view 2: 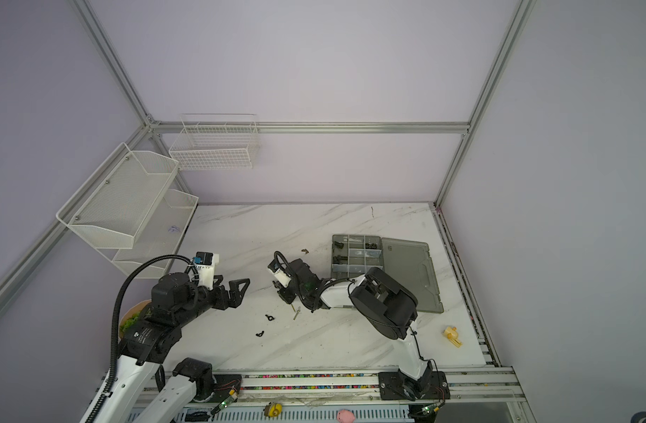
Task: Sort the screws and nuts into containers
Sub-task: 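Carry the black wing nut over the organizer with the right gripper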
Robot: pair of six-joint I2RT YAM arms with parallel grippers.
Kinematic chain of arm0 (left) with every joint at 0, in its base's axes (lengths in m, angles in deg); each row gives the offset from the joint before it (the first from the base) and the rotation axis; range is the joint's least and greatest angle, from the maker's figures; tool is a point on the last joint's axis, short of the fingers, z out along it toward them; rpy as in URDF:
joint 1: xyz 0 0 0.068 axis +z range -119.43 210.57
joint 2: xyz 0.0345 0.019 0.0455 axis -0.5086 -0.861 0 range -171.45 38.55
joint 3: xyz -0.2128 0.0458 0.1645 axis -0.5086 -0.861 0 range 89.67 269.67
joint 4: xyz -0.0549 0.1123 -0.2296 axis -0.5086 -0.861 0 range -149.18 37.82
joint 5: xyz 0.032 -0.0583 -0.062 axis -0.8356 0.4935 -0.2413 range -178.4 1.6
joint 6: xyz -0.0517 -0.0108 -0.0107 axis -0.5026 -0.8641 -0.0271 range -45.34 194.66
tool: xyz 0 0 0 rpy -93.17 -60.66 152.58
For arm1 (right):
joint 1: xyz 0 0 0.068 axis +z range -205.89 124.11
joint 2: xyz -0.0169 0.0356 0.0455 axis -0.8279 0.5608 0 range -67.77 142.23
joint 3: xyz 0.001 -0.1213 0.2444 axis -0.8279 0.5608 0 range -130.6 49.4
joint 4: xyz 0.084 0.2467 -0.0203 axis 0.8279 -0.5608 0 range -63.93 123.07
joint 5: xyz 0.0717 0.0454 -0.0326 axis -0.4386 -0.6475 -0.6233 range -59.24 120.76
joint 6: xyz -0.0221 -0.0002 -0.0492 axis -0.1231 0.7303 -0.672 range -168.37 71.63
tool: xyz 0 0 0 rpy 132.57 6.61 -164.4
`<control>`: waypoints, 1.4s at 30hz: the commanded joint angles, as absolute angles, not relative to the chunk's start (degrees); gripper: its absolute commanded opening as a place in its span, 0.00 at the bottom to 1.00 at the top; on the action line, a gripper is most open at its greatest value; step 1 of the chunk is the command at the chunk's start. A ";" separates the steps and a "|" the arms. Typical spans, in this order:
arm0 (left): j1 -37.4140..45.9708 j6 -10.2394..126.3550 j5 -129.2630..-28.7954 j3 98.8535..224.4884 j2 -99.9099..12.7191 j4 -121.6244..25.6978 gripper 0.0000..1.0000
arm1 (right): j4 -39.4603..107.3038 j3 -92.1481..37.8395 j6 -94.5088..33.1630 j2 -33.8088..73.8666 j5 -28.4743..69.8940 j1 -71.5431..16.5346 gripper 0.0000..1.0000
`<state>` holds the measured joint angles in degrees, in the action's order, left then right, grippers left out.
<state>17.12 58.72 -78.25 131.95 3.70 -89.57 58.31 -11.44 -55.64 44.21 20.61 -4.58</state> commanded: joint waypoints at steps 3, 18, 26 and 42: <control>17.56 58.97 -73.32 131.28 1.95 -87.14 1.00 | 68.82 -6.51 -48.43 33.94 26.39 -11.51 0.02; 14.17 60.08 -49.22 129.68 -3.22 -79.61 1.00 | 53.15 -8.80 -32.93 34.78 32.09 -35.49 0.00; 13.34 58.87 -49.70 128.08 -1.00 -76.02 1.00 | 52.15 -10.75 -33.03 38.95 30.89 -37.77 0.00; 12.37 59.78 -53.57 127.60 1.39 -76.08 1.00 | 51.38 -10.79 -34.53 38.31 32.06 -37.74 0.12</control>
